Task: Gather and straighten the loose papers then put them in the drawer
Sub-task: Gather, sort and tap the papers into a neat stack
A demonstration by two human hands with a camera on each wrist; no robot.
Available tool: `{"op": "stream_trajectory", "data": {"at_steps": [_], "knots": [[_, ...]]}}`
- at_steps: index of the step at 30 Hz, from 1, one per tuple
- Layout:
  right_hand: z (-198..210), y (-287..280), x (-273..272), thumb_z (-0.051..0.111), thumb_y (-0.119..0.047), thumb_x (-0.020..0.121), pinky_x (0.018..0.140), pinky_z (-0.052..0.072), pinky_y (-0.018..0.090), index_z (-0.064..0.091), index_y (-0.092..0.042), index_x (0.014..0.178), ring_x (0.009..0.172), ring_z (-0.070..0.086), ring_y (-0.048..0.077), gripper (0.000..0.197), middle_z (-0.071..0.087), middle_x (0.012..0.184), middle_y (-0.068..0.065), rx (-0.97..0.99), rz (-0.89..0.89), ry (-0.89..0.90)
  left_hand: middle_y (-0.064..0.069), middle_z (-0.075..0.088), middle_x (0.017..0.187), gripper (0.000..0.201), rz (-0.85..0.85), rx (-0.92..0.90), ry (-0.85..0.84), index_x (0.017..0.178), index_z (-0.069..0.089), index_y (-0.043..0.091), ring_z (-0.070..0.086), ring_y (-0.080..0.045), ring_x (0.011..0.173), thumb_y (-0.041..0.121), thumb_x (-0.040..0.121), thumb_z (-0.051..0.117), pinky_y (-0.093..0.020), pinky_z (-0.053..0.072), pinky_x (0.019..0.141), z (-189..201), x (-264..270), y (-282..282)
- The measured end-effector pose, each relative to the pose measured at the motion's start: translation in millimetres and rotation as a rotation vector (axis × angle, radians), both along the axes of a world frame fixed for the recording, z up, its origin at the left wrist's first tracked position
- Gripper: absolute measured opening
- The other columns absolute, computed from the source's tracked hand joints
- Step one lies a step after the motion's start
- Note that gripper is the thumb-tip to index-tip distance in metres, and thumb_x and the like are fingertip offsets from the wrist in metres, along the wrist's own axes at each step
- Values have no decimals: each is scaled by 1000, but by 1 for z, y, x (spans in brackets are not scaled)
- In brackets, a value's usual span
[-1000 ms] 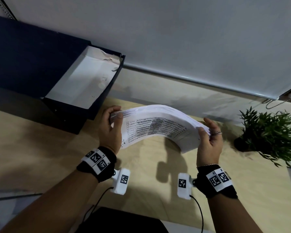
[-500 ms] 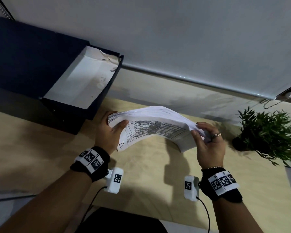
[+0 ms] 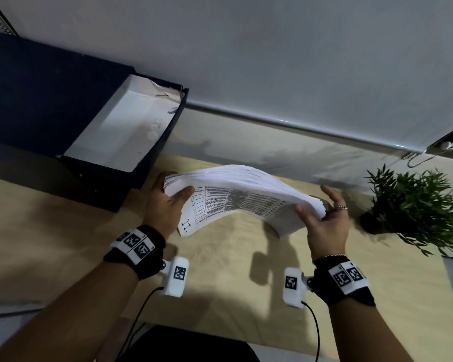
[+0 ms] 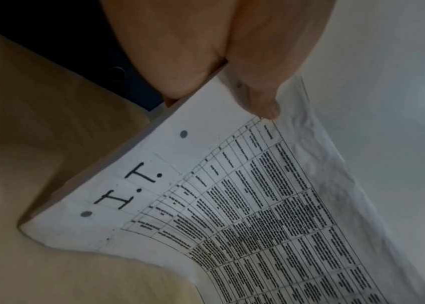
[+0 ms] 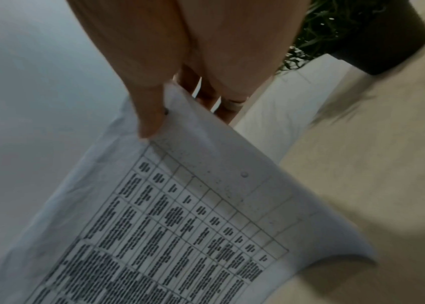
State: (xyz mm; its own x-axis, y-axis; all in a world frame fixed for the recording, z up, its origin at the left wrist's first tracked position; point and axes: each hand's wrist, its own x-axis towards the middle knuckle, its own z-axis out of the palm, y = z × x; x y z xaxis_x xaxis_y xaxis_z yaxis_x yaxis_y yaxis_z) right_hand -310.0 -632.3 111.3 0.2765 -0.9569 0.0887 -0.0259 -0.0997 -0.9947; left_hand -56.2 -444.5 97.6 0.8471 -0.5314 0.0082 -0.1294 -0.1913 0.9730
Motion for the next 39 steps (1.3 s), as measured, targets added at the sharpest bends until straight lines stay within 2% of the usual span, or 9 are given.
{"op": "stream_trajectory", "data": {"at_steps": [4,10,19,26,28,31,34,36,39], "knots": [[0,-1,8,80,0,75,75,49,27,68,-9,98,70,64,-6,27,70,83,-8,14,-19,106,10,71,91,25,-8,21,44,103,69,9,66,6,81,23,83,75,-28,54,81,2,-1,-2],[1,20,6,77,1,78,69,48,8,64,-10,93,70,61,-12,23,69,84,1,-88,-104,117,39,65,84,18,8,-81,-174,85,62,22,61,18,79,9,82,74,-1,42,72,2,-24,8],[-21,25,10,80,-8,78,73,51,9,70,-8,103,77,65,-13,27,71,92,-5,28,-141,187,36,68,80,29,25,-55,-35,85,61,32,62,19,78,7,80,76,-1,44,73,-11,-23,10],[-22,35,12,78,-13,80,60,48,11,69,-14,95,59,56,-23,17,69,86,1,112,-129,324,-4,72,103,30,10,73,40,111,68,4,69,-12,94,16,84,73,-9,51,80,-33,-14,14],[-13,25,6,80,-13,79,64,49,18,71,-11,90,58,58,-21,15,70,81,0,52,-111,333,-5,73,101,29,17,63,103,109,68,5,70,-15,88,15,83,75,-20,53,79,-25,-2,12],[-20,14,2,78,-14,81,63,48,7,64,-9,107,70,64,-12,29,68,86,-4,28,17,487,-11,72,105,34,-29,171,228,112,64,4,70,-24,90,11,81,76,-36,56,82,-38,10,12],[-63,14,-2,69,-27,90,85,52,31,45,-8,138,99,66,29,57,67,102,6,216,172,753,-13,64,122,54,-140,479,259,127,50,6,64,-32,107,25,82,74,-43,53,91,-69,9,16],[-86,15,-9,59,-24,94,93,48,36,46,-11,133,107,62,34,42,65,117,11,293,211,840,-15,59,130,56,-177,617,239,132,43,9,61,-35,112,35,88,64,-44,52,92,-81,8,20],[-94,24,-12,52,-17,92,86,43,36,51,-14,114,97,60,32,22,61,99,8,344,180,774,-21,54,133,49,-169,680,164,132,40,2,57,-37,114,32,95,51,-43,50,93,-84,-1,20]]}}
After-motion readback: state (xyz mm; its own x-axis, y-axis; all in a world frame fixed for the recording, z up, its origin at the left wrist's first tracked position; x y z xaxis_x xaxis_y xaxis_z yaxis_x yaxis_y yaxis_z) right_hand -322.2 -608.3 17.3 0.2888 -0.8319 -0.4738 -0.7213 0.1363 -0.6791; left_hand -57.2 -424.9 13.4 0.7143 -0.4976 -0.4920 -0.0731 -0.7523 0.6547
